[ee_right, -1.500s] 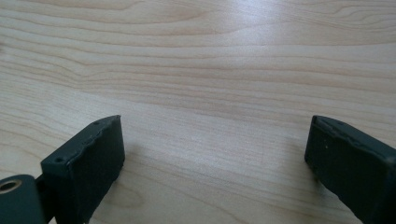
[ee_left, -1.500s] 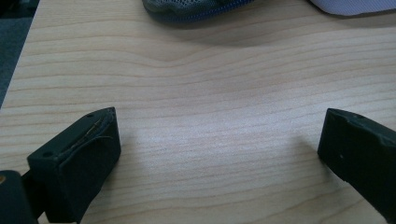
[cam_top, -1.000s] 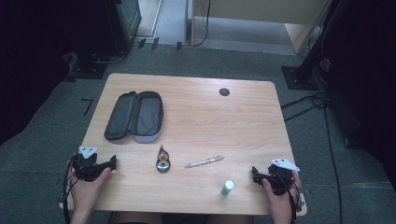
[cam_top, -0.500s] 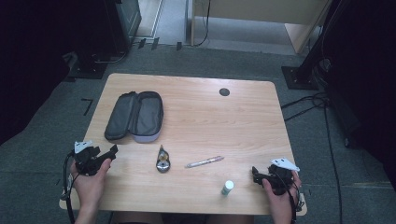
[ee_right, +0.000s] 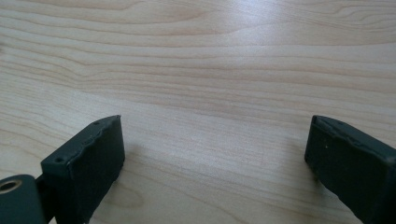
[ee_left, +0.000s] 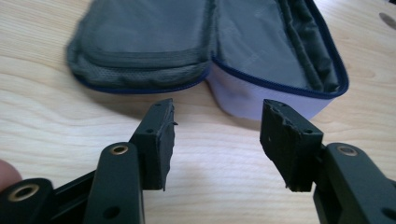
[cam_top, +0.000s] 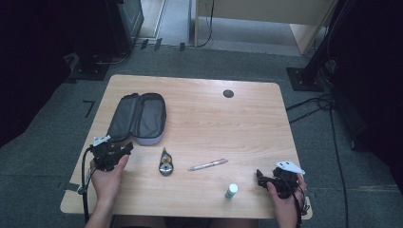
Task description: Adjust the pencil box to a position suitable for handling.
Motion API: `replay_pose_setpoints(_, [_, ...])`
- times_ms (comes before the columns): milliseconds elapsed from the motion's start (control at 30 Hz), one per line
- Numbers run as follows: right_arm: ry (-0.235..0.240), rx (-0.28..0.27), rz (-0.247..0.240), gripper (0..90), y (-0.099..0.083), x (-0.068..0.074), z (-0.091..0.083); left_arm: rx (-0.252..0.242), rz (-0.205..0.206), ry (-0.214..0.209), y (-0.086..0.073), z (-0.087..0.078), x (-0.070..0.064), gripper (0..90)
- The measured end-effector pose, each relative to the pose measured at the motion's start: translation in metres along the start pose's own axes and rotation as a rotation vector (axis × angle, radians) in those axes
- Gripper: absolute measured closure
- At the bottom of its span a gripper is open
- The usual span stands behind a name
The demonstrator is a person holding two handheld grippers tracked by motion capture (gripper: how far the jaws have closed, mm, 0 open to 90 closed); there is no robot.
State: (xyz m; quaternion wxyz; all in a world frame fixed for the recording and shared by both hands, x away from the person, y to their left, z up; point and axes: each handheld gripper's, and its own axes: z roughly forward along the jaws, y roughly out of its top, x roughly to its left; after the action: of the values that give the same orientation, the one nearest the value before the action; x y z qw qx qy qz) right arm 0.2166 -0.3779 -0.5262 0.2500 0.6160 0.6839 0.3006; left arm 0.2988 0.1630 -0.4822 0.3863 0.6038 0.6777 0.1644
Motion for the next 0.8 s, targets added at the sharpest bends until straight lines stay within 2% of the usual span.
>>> replay_pose_setpoints(100, [0.000,0.000,0.000,4.4,0.000,0.000,0.000,0.004,-0.037,0.009,0.004,0.007,-0.004,42.4])
replay_pose_setpoints(200, [0.000,0.000,0.000,4.4,0.000,0.000,0.000,-0.010,-0.089,0.034,0.007,0.013,-0.007,35.9])
replay_pose_setpoints(300, [0.000,0.000,0.000,4.4,0.000,0.000,0.000,-0.023,-0.116,0.057,0.010,0.017,-0.011,31.7])
replay_pose_setpoints(467, [0.001,-0.003,0.000,4.7,0.000,0.000,0.000,-0.045,-0.134,0.118,0.017,0.024,-0.018,27.1])
replay_pose_setpoints(567, [0.001,-0.002,0.002,4.7,0.000,0.000,0.000,-0.041,-0.130,0.138,0.020,0.026,-0.022,25.6])
replay_pose_setpoints(600, [0.001,-0.002,0.001,4.8,0.000,0.000,0.000,-0.036,-0.118,0.164,0.021,0.030,-0.027,25.5])
replay_pose_setpoints(633, [0.001,-0.003,0.000,4.8,0.000,0.000,0.000,-0.028,-0.113,0.171,0.022,0.032,-0.028,25.5])
replay_pose_setpoints(800, [0.001,-0.003,0.000,4.8,0.000,0.000,0.000,0.005,-0.139,0.191,0.024,0.038,-0.030,26.7])
